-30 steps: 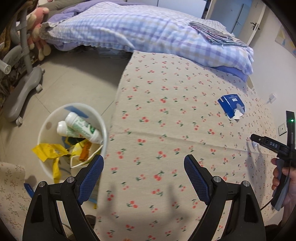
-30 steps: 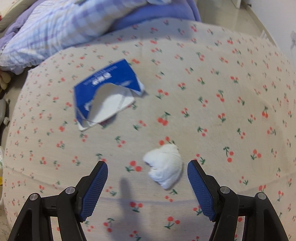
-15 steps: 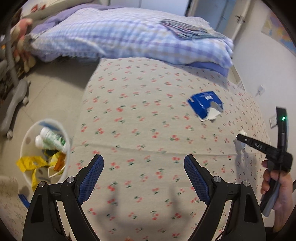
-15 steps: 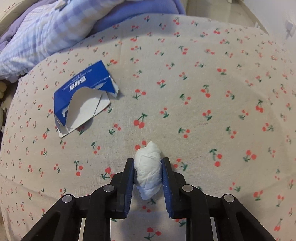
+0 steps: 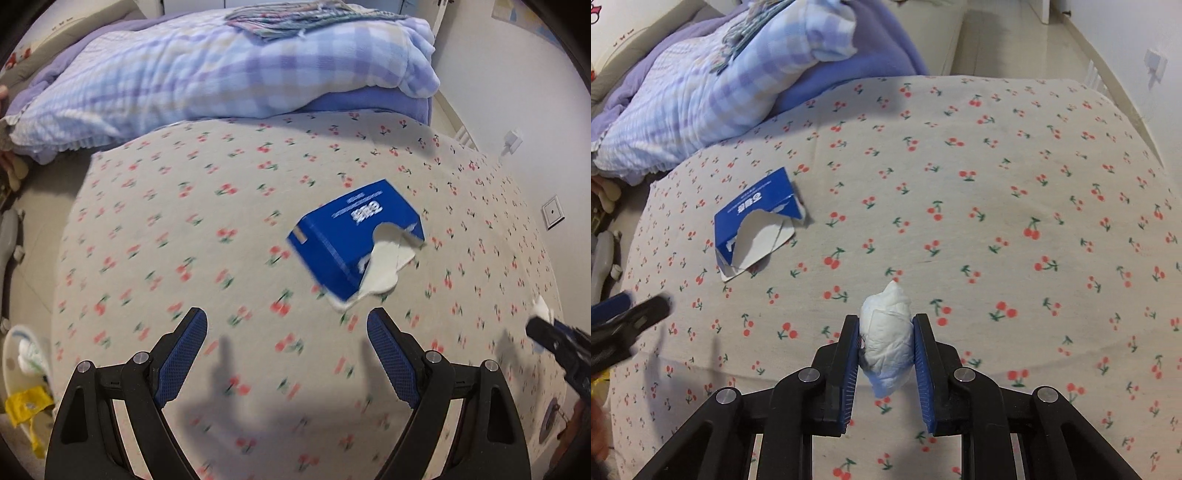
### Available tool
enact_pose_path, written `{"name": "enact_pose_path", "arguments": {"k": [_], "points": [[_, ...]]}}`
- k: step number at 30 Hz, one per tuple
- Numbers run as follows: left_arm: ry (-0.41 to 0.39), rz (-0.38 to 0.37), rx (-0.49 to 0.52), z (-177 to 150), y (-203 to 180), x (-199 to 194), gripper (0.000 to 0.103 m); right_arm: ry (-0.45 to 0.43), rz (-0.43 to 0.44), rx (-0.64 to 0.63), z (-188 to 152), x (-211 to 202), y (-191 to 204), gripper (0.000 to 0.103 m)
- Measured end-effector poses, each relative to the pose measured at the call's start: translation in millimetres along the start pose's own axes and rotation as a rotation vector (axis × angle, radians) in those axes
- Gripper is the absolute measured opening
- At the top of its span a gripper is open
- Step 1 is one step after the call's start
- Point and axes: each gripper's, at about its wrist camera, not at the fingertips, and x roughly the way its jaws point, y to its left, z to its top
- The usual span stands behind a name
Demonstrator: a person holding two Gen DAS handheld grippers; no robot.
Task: Collect trash
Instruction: 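Grasp the blue biscuit box with the left gripper while the right holds the tissue, then open the left gripper over the wastebasket while the right carries the tissue there and opens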
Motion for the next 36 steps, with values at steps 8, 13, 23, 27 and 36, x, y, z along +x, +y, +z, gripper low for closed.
{"name": "enact_pose_path", "arguments": {"k": [8, 13, 23, 27, 36], "points": [[-0.042, -0.039, -0.004, 19.6, -19.5, 36.2, 0.077, 0.018, 0.018, 0.035, 3.0, 1.2, -18.4, 0.025], [-0.071, -0.017, 0.005, 18.6, -21.4, 36.5, 0.055, 0.023, 0.016, 0.044, 5.3, 4.2, -22.5, 0.025], [-0.034, 0.008, -0.044, 4.7, -0.5, 12.3, 0.030, 0.023, 0.019, 0.037, 5.6, 3.2, -15.2, 0.025], [-0.035, 0.019, -0.048, -7.5, 10.5, -7.8, 0.029, 0.009, 0.020, 0.021, 4.4, -2.8, -7.5, 0.025], [-0.079, 0.046, -0.039, -42.4, 46.2, -70.3, 0.029, -0.015, 0.067, -0.006, -2.8, -22.6, 22.1, 0.025]]}}
